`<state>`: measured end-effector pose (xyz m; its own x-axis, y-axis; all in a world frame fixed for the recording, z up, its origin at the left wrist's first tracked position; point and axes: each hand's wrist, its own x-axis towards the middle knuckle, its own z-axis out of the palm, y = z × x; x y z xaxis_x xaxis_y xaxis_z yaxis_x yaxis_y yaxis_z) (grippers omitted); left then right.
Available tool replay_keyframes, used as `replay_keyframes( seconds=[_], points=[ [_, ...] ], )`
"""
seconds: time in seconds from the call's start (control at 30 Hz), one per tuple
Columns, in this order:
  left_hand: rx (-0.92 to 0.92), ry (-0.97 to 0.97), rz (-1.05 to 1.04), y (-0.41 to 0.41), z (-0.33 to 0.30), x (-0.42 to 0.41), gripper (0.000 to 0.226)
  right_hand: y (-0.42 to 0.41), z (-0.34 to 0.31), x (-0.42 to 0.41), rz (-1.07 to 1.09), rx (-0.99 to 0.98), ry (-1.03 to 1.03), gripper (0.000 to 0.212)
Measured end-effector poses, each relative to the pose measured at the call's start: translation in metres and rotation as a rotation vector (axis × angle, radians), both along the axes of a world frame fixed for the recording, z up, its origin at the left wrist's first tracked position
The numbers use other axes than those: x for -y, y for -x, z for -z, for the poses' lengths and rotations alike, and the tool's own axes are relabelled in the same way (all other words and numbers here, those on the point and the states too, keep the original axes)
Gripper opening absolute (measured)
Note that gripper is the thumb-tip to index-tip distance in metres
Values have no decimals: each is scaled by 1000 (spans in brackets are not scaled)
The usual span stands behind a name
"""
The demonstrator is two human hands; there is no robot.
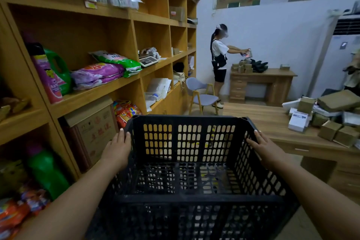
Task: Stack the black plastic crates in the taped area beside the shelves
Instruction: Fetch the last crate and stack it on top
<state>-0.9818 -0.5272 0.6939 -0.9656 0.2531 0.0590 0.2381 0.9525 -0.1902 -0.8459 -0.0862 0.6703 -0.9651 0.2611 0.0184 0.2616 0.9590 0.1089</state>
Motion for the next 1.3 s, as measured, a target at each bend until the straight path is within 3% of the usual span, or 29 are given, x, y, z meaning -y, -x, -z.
replay_keyframes(
  seconds=[0.13,0.27,0.4,0.67,0.93,1.13,1.3],
  points=[
    [-40,12,-3,8,-2,14,90,2,-17,13,-2,-38,32,90],
    [-119,-15,21,18,-22,43,66,4,-49,38,-45,-114,43,88],
    [-206,-44,57,41,-49,73,59,11,-72,68,-31,-199,85,89],
    [-181,51,113,85,-57,117,67,42,-61,132,43,-226,64,88],
    [-110,3,278,164,-33,161,59,50,-25,198,196,-172,103,89],
    [-54,93,322,183,-13,173,76,50,-27,226,279,-114,62,87],
    [-144,138,349,187,-8,167,70,44,-17,233,311,-104,50,85]
  ],
)
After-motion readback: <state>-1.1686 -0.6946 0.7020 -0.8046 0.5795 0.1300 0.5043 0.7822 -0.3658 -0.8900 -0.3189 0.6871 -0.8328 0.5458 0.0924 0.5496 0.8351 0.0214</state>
